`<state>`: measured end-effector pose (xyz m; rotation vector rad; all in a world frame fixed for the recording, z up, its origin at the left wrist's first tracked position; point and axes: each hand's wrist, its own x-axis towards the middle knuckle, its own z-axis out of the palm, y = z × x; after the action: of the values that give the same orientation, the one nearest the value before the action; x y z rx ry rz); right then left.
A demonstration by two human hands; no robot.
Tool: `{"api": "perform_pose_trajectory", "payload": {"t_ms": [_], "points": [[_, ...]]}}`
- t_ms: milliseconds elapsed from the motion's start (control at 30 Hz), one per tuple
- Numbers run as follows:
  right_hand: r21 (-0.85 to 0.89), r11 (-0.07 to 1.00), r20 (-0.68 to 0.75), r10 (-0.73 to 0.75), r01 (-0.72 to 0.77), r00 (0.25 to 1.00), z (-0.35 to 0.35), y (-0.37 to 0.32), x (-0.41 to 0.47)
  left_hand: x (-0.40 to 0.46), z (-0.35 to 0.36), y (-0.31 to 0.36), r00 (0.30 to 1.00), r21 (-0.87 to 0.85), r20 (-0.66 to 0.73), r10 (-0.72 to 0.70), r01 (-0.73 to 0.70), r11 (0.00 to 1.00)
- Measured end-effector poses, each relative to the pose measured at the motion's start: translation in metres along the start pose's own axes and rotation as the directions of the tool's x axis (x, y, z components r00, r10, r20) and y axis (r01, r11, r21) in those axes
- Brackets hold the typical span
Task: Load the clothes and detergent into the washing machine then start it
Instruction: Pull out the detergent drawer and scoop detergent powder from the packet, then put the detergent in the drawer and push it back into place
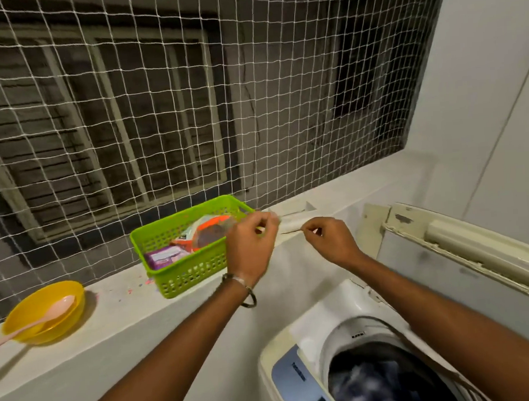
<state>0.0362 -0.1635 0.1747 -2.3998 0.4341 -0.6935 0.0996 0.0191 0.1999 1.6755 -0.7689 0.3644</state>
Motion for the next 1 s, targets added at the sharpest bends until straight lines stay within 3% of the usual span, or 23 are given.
{"api": "perform_pose_trajectory", "payload": {"t_ms": [200,367,633,767,1000], "points": [[-0.047,0.982,0.000,0.181,-0.181,0.983,-0.013,0.036,0.017,0.010,0.063,-0.022,0.927,0.043,0.270,-0.260,0.258,0.965],[0.039,0.954,0.081,0.294,-0.297,0.952,-0.011,0.054,0.036,0.023,0.082,-0.046,0.864,0.133,0.202,-0.461,0.442,0.887],[0.239,0.843,0.228,0.433,-0.481,0.872,0.019,0.063,0.078,0.043,0.097,-0.074,0.816,0.155,0.220,-0.534,0.511,0.845],[0.327,0.792,0.204,0.473,-0.515,0.857,0.031,0.066,0.084,0.049,0.102,-0.086,0.764,0.173,0.327,-0.556,0.530,0.830],[0.567,0.666,0.122,0.514,-0.485,0.849,0.022,0.077,0.071,0.044,0.111,-0.084,0.782,0.111,0.348,-0.517,0.513,0.851]]}}
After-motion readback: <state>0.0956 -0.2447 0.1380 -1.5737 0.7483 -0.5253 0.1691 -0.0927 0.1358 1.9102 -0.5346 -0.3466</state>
